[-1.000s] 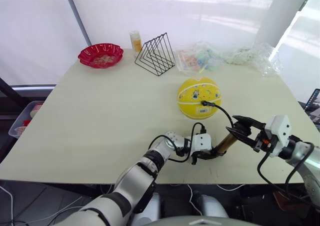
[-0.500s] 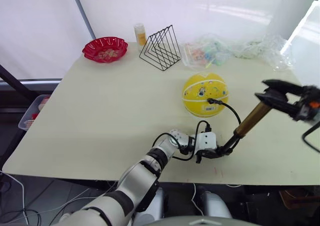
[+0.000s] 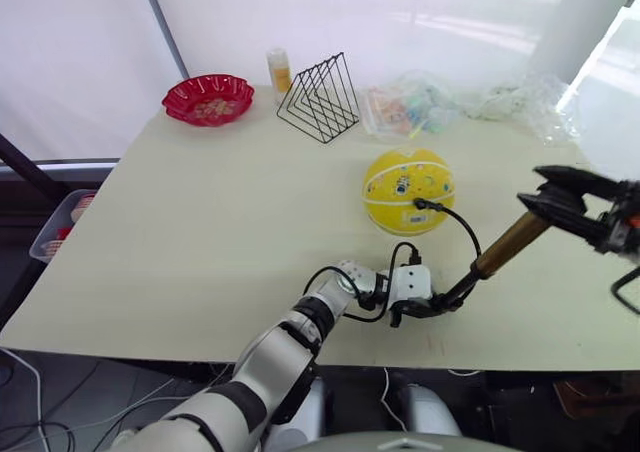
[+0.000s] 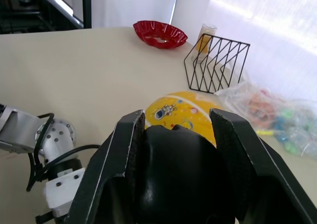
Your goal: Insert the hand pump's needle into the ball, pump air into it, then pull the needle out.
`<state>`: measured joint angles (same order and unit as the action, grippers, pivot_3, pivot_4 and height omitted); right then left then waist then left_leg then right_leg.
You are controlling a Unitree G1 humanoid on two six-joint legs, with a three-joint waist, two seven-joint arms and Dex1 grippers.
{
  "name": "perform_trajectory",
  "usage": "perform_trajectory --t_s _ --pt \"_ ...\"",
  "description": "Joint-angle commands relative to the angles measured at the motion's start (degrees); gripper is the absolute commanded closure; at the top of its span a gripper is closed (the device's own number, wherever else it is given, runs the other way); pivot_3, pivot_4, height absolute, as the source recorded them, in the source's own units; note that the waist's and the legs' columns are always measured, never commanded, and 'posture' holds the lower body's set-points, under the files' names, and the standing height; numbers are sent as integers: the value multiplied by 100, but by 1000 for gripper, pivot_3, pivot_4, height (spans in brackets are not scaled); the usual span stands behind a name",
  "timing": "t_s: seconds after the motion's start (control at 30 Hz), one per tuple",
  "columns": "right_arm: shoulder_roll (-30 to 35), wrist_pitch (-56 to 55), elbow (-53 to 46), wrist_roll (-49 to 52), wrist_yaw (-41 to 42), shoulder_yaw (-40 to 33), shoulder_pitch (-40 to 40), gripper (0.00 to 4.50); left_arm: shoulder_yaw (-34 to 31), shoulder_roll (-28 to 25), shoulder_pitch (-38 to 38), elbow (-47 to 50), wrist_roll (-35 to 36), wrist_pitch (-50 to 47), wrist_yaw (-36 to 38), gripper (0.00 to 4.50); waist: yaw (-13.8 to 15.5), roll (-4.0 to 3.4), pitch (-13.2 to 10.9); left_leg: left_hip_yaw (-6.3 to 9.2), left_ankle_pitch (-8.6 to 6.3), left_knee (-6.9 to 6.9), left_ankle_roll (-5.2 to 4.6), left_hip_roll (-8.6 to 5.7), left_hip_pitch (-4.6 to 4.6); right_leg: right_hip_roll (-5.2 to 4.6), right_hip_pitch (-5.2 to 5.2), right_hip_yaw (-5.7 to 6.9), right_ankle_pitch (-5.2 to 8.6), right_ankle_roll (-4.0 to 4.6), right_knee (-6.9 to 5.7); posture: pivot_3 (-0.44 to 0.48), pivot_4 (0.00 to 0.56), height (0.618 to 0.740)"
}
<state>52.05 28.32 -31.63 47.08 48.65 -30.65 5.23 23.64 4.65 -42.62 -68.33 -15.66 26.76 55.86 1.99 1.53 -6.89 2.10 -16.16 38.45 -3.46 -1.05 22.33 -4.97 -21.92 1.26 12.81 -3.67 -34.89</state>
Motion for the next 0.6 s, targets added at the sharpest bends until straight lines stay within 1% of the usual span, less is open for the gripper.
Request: perform_trajectory --t_s 0.03,0.07,0.1,0.23,0.3,0.37,0.47,0.6 --pt "-399 -522 497 -1061 127 1037 541 2923 322 -227 255 -498 -439 -273 88 3502 -24 26 14 0 0 -2 0 3 -21 0 15 0 10 15 2 0 150 737" --pt "-502 -717 587 -1269 130 1273 610 2923 323 -229 253 -498 -442 -272 82 3502 -45 34 21 -1 -1 -8 0 6 -45 0 36 -2 14 19 3 0 150 737" --pt "-584 -910 671 -1492 138 1492 656 2923 323 -233 250 -498 -443 -271 75 3502 -68 32 24 -1 -1 -9 1 11 -49 3 40 -1 15 19 2 0 150 737" --pt "-1120 -1546 1129 -2047 46 2165 703 2923 320 -246 248 -493 -437 -275 71 3502 -107 35 54 0 -1 -9 1 12 -53 7 40 -2 14 18 0 0 150 737" --pt "-1236 -1889 1428 -2451 50 2464 740 2923 325 -251 259 -488 -439 -270 81 3502 -106 36 59 -1 -1 -8 1 12 -53 8 39 -3 13 18 -1 0 150 737" --pt "-1320 -1951 1395 -2378 5 2391 646 2923 323 -258 260 -484 -437 -272 90 3502 -112 32 71 -2 -1 -9 1 11 -53 10 39 -3 13 17 0 0 150 737" --pt "-1236 -1863 1085 -1918 5 1969 429 2923 325 -267 259 -480 -439 -272 98 3502 -113 32 67 -2 -1 -9 1 13 -55 12 40 -4 13 18 -1 0 150 737" --pt "-1011 -1416 710 -1055 -66 1166 82 2923 330 -265 252 -477 -443 -267 110 3502 -101 -21 25 -3 -1 -7 1 12 -47 9 35 -6 12 19 -2 0 150 737"
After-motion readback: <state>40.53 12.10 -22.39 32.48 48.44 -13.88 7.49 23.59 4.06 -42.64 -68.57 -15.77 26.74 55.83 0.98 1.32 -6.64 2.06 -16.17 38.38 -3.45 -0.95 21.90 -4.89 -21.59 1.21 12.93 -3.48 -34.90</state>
